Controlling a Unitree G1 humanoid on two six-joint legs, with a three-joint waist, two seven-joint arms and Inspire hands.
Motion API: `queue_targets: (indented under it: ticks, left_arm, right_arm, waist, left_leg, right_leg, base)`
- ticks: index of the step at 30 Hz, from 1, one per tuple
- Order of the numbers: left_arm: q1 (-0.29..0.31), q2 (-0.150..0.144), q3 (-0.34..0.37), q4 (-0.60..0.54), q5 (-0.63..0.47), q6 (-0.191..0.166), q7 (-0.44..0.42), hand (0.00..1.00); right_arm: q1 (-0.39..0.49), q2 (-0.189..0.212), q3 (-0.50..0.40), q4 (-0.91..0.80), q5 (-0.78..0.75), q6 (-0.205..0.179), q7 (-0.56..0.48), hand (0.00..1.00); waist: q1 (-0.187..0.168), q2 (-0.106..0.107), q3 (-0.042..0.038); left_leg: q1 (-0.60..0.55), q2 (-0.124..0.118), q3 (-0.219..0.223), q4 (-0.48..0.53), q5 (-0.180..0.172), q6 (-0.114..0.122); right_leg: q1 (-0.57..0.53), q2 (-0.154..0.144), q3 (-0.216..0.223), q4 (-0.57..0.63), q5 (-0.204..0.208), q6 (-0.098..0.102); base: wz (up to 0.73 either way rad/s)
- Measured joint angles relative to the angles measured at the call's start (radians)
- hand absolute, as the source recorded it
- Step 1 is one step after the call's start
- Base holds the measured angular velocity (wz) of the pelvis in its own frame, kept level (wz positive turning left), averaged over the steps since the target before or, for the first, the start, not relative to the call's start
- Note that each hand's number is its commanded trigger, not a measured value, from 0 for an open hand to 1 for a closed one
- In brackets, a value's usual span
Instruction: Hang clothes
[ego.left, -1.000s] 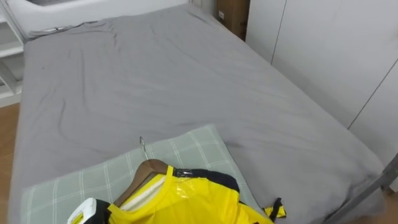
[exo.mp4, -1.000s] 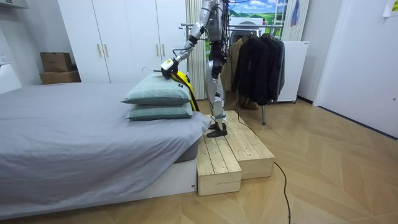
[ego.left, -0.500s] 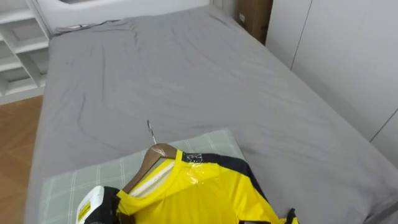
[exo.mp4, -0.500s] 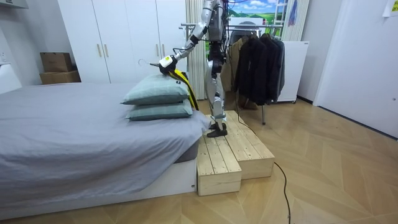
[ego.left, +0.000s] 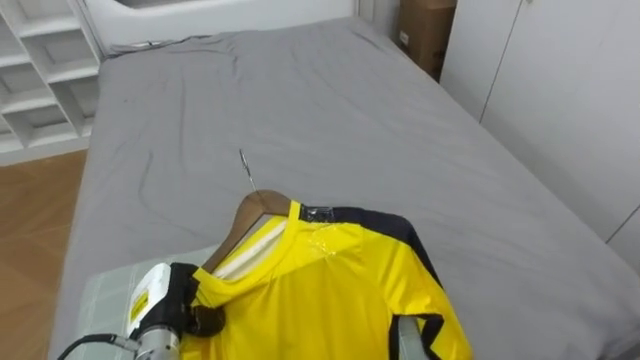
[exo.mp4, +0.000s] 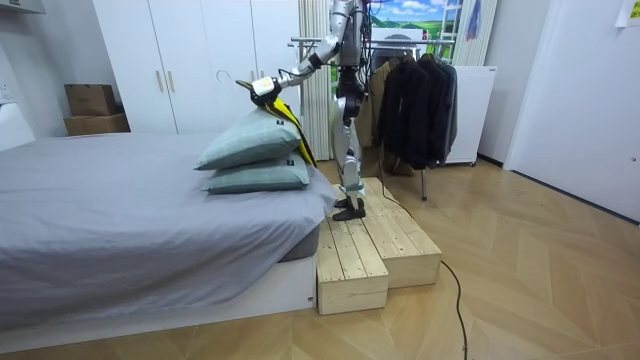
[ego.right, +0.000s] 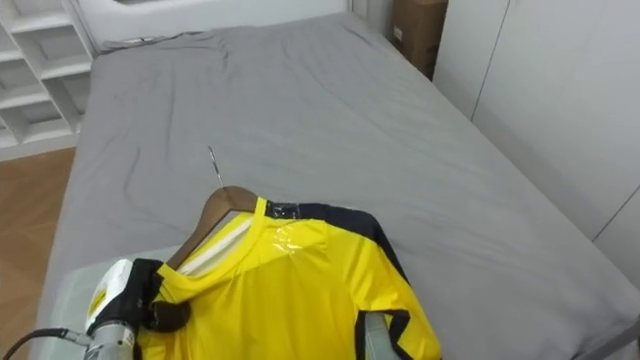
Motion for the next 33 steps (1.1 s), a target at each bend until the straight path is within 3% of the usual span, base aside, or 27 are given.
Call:
queue_targets:
  ticks: [2, 8, 11, 14, 16, 26, 33]
  left_arm:
    - [0.030, 0.007, -0.001, -0.081, 0.028, -0.002, 0.027, 1.00]
    - [0.033, 0.009, 0.000, -0.123, 0.081, -0.023, 0.061, 1.00]
    - [0.034, 0.018, 0.000, -0.203, 0.148, -0.033, 0.088, 1.00]
    - [0.035, 0.025, 0.001, -0.283, 0.158, -0.061, 0.130, 1.00]
    - [0.036, 0.025, 0.001, -0.305, 0.160, -0.068, 0.143, 1.00]
    - [0.041, 0.032, 0.001, -0.321, 0.218, -0.071, 0.177, 1.00]
    - [0.064, 0.032, 0.001, -0.321, 0.314, -0.104, 0.260, 1.00]
  right_arm:
    - [0.001, 0.000, 0.000, -0.004, -0.001, -0.001, -0.004, 0.00]
    - [-0.001, 0.000, -0.016, 0.002, -0.018, -0.004, -0.006, 0.00]
    - [-0.001, -0.002, -0.029, 0.013, -0.024, -0.001, -0.006, 0.00]
    - [-0.002, -0.002, -0.043, 0.043, -0.029, 0.005, -0.006, 0.00]
    - [-0.002, -0.002, -0.058, 0.049, -0.033, 0.014, -0.006, 0.00]
    - [0.009, -0.004, -0.057, 0.071, -0.039, 0.053, -0.021, 0.00]
    - [0.002, -0.005, -0.057, 0.066, -0.124, 0.051, -0.100, 0.00]
  waist:
    - [0.000, -0.002, -0.0011]
    - [-0.007, -0.001, -0.0025]
    - [-0.003, -0.001, -0.0027]
    - [-0.007, 0.016, -0.0094]
    - [-0.008, 0.025, -0.0084]
    - [-0.011, 0.027, -0.0031]
    - [0.006, 0.017, -0.0026]
  left_leg:
    - [0.004, 0.000, -0.003, 0.004, 0.000, 0.000]
    - [0.014, 0.000, -0.009, 0.003, 0.000, 0.000]
    - [0.016, -0.001, -0.009, 0.003, 0.000, 0.000]
    - [0.029, -0.002, -0.008, 0.000, 0.000, 0.000]
    - [0.044, -0.002, -0.007, -0.008, 0.000, 0.000]
    - [0.055, -0.003, -0.006, -0.028, 0.002, -0.003]
    - [0.056, -0.003, -0.007, -0.020, 0.002, -0.002]
  right_leg:
    - [0.009, 0.000, -0.004, 0.000, 0.000, 0.000]
    - [0.020, -0.001, -0.011, -0.001, 0.001, -0.001]
    - [0.025, -0.001, -0.011, -0.006, 0.001, -0.001]
    - [0.037, -0.001, -0.011, -0.008, 0.001, -0.001]
    - [0.047, -0.001, -0.008, -0.009, 0.001, -0.001]
    - [0.050, 0.003, 0.002, -0.008, 0.000, -0.001]
    - [0.046, 0.003, 0.001, -0.010, 0.000, 0.000]
  base:
    - [0.08]
    - [0.03]
    - [0.00]
    - [0.00]
    - [-0.02]
    - [-0.01]
    - [0.00]
